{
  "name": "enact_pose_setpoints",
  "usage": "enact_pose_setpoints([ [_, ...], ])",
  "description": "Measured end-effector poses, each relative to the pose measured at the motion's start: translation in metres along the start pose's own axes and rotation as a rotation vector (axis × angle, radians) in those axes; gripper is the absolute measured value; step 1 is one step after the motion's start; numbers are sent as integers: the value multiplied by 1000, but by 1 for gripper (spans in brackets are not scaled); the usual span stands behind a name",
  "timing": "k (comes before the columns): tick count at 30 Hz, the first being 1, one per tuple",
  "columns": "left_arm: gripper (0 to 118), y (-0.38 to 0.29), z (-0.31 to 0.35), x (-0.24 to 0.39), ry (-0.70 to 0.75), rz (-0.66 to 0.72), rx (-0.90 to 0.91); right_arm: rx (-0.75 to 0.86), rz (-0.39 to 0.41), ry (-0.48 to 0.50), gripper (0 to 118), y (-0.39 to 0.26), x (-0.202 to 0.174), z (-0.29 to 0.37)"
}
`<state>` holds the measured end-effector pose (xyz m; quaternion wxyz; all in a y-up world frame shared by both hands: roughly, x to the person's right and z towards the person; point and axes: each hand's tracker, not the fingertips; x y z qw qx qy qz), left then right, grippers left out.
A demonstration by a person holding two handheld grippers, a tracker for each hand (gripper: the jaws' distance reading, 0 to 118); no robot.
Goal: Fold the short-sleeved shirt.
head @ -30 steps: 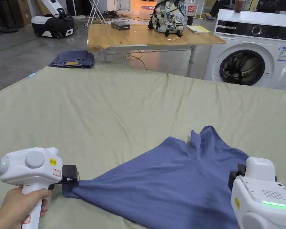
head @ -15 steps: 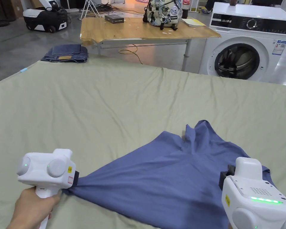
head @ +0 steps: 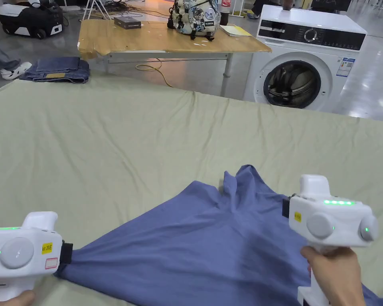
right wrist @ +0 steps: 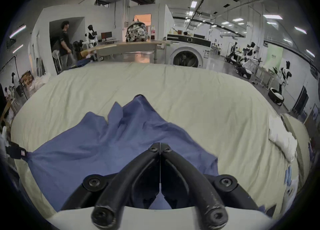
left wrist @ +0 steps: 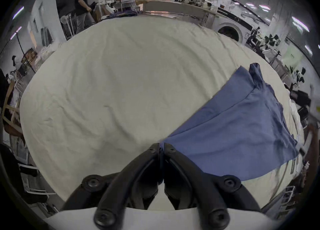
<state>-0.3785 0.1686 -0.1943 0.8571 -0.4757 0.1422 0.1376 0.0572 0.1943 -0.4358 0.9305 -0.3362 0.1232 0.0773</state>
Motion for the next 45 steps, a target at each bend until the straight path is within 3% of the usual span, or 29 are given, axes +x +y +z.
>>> enact_pose_setpoints([
  [2, 0, -1, -1, 2, -2, -4, -3, -65, 12, 25, 31, 20, 10, -27],
  [3, 0, -1, -1, 3, -3, -5, -3, -85, 16, 33, 58, 28, 15, -41],
  [4, 0, 0, -1, 4, -6, -7, -6, -118, 42, 26, 70, 36, 17, -56],
  [5, 0, 0, -1, 5, -6, -7, -7, -146, 68, 32, 71, 42, 19, -69],
  [9, 0, 1, -1, 5, -9, 0, -8, -247, 140, 45, 71, 52, 21, -111],
  [12, 0, 2, -2, 3, -15, 13, -8, -340, 117, 60, 71, 47, 22, -125],
  [19, 0, 9, -10, -9, -9, -6, -9, -357, 124, 60, 69, 39, 18, -155],
  [20, 0, 9, -12, -10, -10, 1, -9, -345, 124, 78, 61, 39, 17, -153],
  [23, 0, 10, -15, -12, -7, 1, -9, -314, 142, 77, 6, 37, 9, -153],
  [33, 0, 17, -1, -23, 9, 20, 59, -104, 99, 30, 5, 52, 20, -66],
  [40, 0, 55, 38, -12, -64, -14, 201, 102, 98, -93, 5, 70, 38, 12],
  [45, 0, 107, 74, 15, -70, -73, 313, 231, 38, -166, 5, 92, 61, 73],
])
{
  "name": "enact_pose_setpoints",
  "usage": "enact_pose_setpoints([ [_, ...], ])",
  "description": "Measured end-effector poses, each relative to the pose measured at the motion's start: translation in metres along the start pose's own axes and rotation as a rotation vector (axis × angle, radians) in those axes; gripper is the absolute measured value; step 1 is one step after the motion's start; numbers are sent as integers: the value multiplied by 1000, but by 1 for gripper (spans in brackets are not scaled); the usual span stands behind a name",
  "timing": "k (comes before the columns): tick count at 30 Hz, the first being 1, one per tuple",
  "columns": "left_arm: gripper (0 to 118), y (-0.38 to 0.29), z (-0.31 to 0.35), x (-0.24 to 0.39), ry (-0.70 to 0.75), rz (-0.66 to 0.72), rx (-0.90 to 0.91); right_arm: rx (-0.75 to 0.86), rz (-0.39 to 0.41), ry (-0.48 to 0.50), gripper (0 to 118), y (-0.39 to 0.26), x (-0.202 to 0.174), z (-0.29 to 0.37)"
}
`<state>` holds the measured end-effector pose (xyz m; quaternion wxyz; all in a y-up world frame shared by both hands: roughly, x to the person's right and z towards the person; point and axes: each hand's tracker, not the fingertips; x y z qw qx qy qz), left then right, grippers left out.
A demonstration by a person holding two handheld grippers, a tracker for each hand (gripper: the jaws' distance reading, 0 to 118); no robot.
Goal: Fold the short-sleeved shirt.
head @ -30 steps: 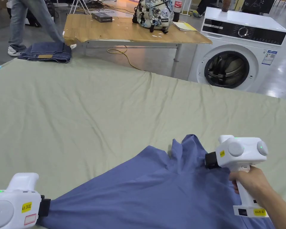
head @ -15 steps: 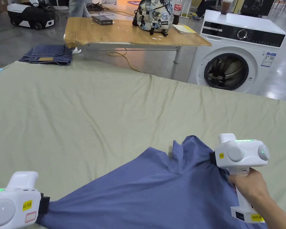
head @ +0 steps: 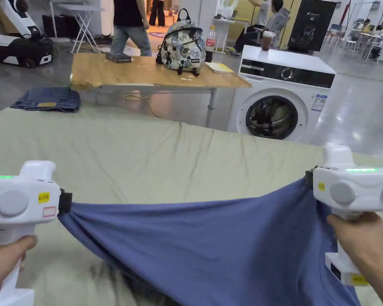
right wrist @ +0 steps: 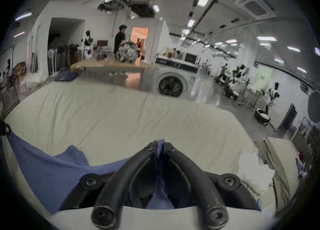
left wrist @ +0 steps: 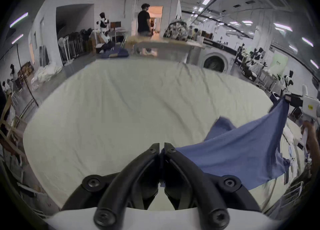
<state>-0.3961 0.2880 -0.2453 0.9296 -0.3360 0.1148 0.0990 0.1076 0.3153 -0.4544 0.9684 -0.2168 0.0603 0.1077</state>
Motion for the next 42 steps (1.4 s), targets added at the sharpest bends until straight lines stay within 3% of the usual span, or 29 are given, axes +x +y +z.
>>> enact_pose_setpoints([
  [9, 0, 140, 38, 57, -31, -65, 205, 195, -108, -145, 5, 71, 61, 63],
  [19, 0, 247, 56, 113, 5, -122, 365, 318, -173, -232, 5, 150, 95, 85],
  [32, 0, 361, 61, 114, 35, -133, 521, 431, -188, -282, 5, 249, 104, 77],
  [42, 0, 391, 48, 122, 58, -118, 563, 449, -223, -303, 5, 265, 108, 59],
])
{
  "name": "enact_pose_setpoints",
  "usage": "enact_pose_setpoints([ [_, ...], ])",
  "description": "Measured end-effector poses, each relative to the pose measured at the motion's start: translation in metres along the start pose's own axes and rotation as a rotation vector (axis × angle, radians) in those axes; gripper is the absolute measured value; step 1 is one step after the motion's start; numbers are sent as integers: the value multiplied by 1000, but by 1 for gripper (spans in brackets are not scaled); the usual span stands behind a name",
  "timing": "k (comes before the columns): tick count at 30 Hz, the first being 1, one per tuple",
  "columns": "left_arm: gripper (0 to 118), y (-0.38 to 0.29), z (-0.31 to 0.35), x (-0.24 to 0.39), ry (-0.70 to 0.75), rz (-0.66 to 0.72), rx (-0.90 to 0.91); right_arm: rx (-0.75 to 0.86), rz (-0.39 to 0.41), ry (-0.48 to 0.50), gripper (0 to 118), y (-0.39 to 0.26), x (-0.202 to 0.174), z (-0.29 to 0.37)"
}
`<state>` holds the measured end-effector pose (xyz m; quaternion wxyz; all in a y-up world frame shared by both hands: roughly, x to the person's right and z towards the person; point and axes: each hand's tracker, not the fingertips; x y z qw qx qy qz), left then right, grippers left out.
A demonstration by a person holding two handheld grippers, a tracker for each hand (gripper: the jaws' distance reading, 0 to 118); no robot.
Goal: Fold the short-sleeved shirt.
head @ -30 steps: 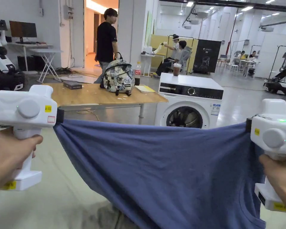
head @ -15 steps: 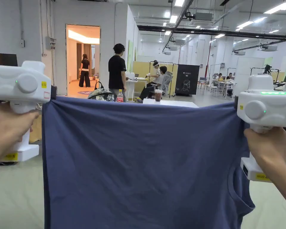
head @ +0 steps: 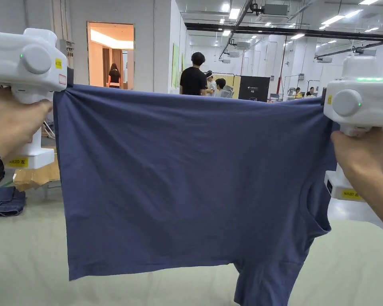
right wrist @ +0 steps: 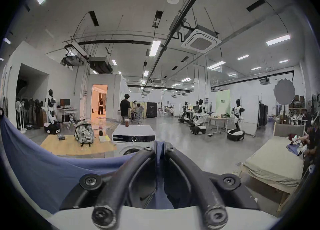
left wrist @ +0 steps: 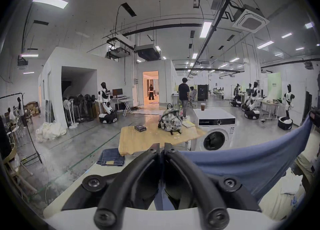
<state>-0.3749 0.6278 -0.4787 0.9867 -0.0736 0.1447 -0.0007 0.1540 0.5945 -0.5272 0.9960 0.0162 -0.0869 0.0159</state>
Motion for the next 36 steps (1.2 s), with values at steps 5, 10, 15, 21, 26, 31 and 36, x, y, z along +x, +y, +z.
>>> enact_pose_setpoints([
  [5, 0, -31, -6, 6, 12, -9, -23, -33, 25, -3, 5, -33, 1, 1],
  [10, 0, -83, 2, 2, -11, -17, -75, -77, 114, -14, 5, -76, 6, 23],
  [15, 0, -143, 33, -9, -25, -2, -142, -118, 139, 4, 5, -115, 19, 75],
  [21, 0, -218, 97, -24, -37, 0, -164, -173, 197, 25, 5, -174, 36, 139],
  [26, 0, -279, 162, -30, -70, -3, -210, -240, 222, 38, 5, -216, 52, 195],
  [31, 0, -330, 216, -33, -74, -4, -271, -293, 227, 44, 5, -250, 62, 245],
  [36, 0, -372, 256, -37, -66, 2, -332, -354, 213, 63, 5, -268, 70, 300],
])
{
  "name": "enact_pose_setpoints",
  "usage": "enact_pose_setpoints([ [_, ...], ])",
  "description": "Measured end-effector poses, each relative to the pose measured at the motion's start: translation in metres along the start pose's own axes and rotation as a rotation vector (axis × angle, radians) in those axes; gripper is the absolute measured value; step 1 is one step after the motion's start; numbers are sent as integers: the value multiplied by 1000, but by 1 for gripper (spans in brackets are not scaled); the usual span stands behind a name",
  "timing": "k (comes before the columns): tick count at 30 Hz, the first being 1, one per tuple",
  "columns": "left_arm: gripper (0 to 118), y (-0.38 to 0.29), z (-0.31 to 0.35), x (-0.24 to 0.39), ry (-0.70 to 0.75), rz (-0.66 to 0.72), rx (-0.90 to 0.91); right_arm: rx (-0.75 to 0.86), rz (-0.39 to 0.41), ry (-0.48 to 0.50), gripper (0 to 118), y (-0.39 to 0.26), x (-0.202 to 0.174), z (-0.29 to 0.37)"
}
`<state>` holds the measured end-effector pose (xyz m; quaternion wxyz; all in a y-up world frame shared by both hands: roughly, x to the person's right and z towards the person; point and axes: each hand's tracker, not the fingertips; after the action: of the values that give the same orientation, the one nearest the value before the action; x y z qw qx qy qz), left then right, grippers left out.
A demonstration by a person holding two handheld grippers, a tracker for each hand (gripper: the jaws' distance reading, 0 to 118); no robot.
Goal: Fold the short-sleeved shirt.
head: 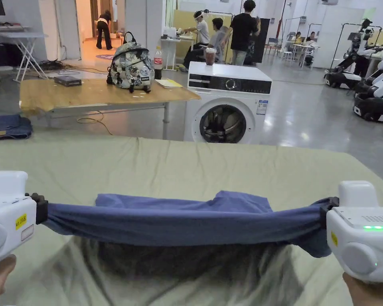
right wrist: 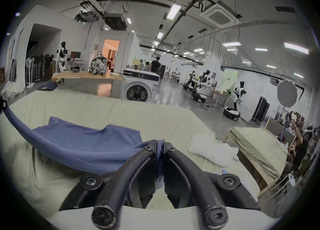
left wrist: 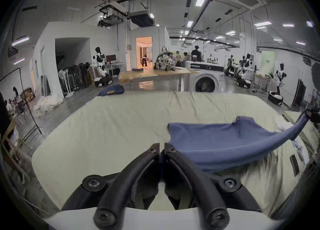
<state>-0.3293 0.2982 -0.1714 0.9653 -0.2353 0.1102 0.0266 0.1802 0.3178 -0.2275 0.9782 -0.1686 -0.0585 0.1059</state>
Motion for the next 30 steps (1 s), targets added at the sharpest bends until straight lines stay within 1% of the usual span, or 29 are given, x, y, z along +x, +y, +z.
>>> enact_pose_setpoints([
  [3, 0, -25, 13, -3, 3, -2, -31, -26, -6, 20, 5, -24, 1, 17],
  [7, 0, -53, 26, -9, -4, -8, -86, -67, -17, 17, 5, -51, 4, 41],
  [8, 0, -58, 28, -11, 0, -8, -100, -85, -17, 27, 5, -61, 6, 37],
  [11, 0, -75, 28, -14, 0, -4, -150, -150, 12, 39, 5, -80, 3, 44],
  [13, 0, -86, 23, -16, -3, -8, -191, -213, 3, 71, 5, -94, 2, 42],
  [20, 0, -139, -10, -19, -14, -26, -429, -465, 72, 117, 5, -154, -10, 20],
  [22, 0, -150, -20, -21, -20, -43, -497, -537, 73, 136, 5, -169, -11, 12],
  [23, 0, -155, -24, -20, -24, -47, -522, -575, 87, 137, 5, -175, -11, 8],
  [25, 0, -162, -34, -21, -34, -51, -575, -645, 77, 151, 5, -190, -5, -8],
  [27, 0, -160, -39, -21, -25, -57, -565, -677, 71, 157, 5, -196, -4, -17],
  [28, 0, -156, -42, -21, -26, -59, -589, -726, 71, 169, 5, -202, -2, -24],
  [30, 0, -152, -47, -22, -32, -66, -615, -732, 77, 167, 5, -206, -3, -32],
])
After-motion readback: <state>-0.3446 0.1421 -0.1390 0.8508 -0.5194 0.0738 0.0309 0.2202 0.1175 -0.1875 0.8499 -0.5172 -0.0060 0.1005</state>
